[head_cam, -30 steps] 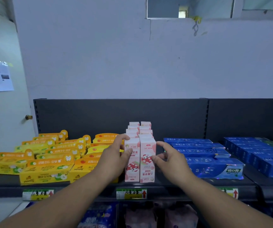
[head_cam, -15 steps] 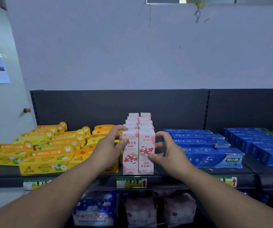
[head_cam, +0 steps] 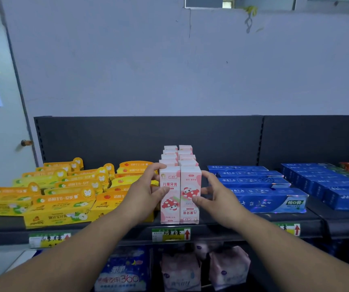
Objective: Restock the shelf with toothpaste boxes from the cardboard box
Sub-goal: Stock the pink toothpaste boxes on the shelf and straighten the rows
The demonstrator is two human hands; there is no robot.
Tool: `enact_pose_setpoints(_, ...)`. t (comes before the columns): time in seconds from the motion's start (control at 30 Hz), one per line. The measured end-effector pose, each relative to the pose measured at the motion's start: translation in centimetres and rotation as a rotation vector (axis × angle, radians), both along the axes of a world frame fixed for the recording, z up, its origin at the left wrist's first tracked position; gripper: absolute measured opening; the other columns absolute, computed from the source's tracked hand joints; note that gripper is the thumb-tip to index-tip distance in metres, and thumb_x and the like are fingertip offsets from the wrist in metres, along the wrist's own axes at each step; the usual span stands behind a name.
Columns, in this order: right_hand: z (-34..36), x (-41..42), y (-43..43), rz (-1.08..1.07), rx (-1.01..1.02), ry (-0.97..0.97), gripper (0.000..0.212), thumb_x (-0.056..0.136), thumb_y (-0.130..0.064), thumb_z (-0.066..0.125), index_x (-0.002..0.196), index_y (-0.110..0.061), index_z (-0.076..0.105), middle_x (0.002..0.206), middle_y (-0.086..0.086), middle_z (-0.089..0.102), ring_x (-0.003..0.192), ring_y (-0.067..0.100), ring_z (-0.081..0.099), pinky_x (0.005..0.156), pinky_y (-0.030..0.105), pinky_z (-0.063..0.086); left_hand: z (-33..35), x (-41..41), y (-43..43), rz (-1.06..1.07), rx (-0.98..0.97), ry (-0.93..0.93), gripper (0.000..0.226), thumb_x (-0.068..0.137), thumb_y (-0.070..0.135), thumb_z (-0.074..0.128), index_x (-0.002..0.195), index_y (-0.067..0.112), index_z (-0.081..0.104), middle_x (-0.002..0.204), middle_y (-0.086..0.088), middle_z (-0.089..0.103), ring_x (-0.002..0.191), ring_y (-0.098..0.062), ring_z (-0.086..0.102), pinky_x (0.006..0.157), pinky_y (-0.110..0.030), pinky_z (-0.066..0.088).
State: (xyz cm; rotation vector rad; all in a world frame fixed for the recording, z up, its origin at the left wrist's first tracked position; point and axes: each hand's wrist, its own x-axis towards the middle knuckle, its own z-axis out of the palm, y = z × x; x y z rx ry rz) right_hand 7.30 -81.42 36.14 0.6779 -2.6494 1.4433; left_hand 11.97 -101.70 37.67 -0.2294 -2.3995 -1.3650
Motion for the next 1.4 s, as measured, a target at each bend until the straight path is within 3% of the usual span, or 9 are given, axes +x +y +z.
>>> enact_pose_setpoints(0.23, -0.3, -0.1, -0.6, -0.043, -0.005, 0.002, 0.062, 0.093, -0.024, 0.064, 0.140, -0.045, 0.030, 0.112, -0.008, 0.063, 0.099, 0.006, 0.063, 0.069, 0.016, 0.050, -0.3, -0.3, -0.2, -0.022, 0.017, 0.039, 0.045, 0.095, 0.009, 0.056, 0.122, 0.039, 0.037, 0.109, 0.012, 0.053, 0.081, 0.002, 0.066, 0.058, -0.015, 0.054)
enact_pose_setpoints(0.43, 0.1, 0.5, -0.4, -0.097, -0.003, 0.011, 0.061, 0.083, -0.042, 0.072, 0.130, -0.050, 0.035, 0.104, -0.016, 0.066, 0.094, -0.001, 0.062, 0.067, 0.015, 0.045, -0.4, -0.7, -0.9, 0.004, 0.007, 0.057, 0.048, 0.090, 0.029, 0.065, 0.126, 0.047, 0.038, 0.114, 0.018, 0.053, 0.103, -0.011, 0.061, 0.074, -0.030, 0.059)
enact_pose_setpoints(0.53, 1.0, 0.1, 0.2, -0.224, 0.014, 0.095, 0.051, 0.083, -0.059, 0.062, 0.127, -0.044, 0.042, 0.102, -0.016, 0.067, 0.098, 0.005, 0.061, 0.077, 0.025, 0.045, 0.4, -1.0, -1.6, 0.085, -0.037, 0.123, 0.039, 0.092, 0.039, 0.058, 0.126, 0.047, 0.040, 0.120, 0.013, 0.050, 0.106, -0.008, 0.056, 0.071, -0.021, 0.051)
enact_pose_setpoints(0.63, 2.6, -1.0, 0.9, -0.289, -0.077, 0.126, 0.033, 0.087, -0.057, 0.055, 0.113, -0.037, 0.058, 0.100, -0.014, 0.066, 0.095, 0.012, 0.065, 0.088, 0.039, 0.053, 2.2, -1.9, -2.2, 0.169, -0.121, 0.178, 0.033, 0.095, 0.038, 0.053, 0.127, 0.034, 0.049, 0.122, 0.009, 0.052, 0.101, -0.005, 0.053, 0.067, -0.011, 0.040)
enact_pose_setpoints(0.77, 5.6, -2.7, 1.4, -0.200, -0.053, 0.173, 0.015, 0.091, -0.038, 0.063, 0.105, -0.035, 0.067, 0.102, -0.015, 0.069, 0.096, 0.005, 0.064, 0.090, 0.034, 0.054, 4.9, -3.9, -2.7, 0.193, -0.232, 0.089, 0.030, 0.094, 0.035, 0.057, 0.123, 0.029, 0.057, 0.123, 0.008, 0.058, 0.102, -0.006, 0.055, 0.070, -0.017, 0.043)
enact_pose_setpoints(0.87, 7.5, -4.4, 1.2, -0.053, 0.083, 0.179, 0.019, 0.090, -0.027, 0.067, 0.109, -0.033, 0.068, 0.106, -0.016, 0.068, 0.096, -0.001, 0.062, 0.085, 0.023, 0.051, 6.3, -5.2, -2.7, 0.107, -0.296, -0.056, 0.030, 0.092, 0.035, 0.060, 0.123, 0.031, 0.059, 0.121, 0.010, 0.060, 0.105, -0.010, 0.057, 0.068, -0.020, 0.049)
enact_pose_setpoints(0.97, 8.8, -6.2, 0.8, 0.104, 0.225, 0.178, 0.023, 0.088, -0.023, 0.070, 0.110, -0.031, 0.069, 0.107, -0.016, 0.069, 0.095, -0.002, 0.063, 0.088, 0.018, 0.050, 6.9, -6.1, -2.4, 0.093, -0.386, -0.137, 0.030, 0.092, 0.036, 0.060, 0.122, 0.033, 0.061, 0.124, 0.011, 0.060, 0.110, -0.011, 0.054, 0.080, -0.026, 0.053)
enact_pose_setpoints(1.07, 9.5, -7.8, 0.5, 0.212, 0.407, 0.211, 0.024, 0.089, -0.022, 0.069, 0.112, -0.030, 0.069, 0.109, -0.018, 0.067, 0.087, -0.011, 0.060, 0.079, 0.006, 0.044, 7.5, -6.6, -2.3, 0.086, -0.441, -0.195, 0.025, 0.092, 0.035, 0.061, 0.116, 0.032, 0.066, 0.125, 0.013, 0.059, 0.112, -0.008, 0.052, 0.087, -0.026, 0.047)
enact_pose_setpoints(1.4, 8.6, -10.8, 0.8, 0.352, 0.388, 0.207, 0.026, 0.086, -0.027, 0.073, 0.111, -0.034, 0.069, 0.102, -0.011, 0.071, 0.097, 0.007, 0.065, 0.092, 0.029, 0.052, 8.2, -6.6, -2.8, 0.036, -0.430, -0.257, 0.021, 0.084, 0.033, 0.070, 0.106, 0.032, 0.070, 0.104, 0.018, 0.069, 0.097, -0.004, 0.064, 0.085, -0.026, 0.056)
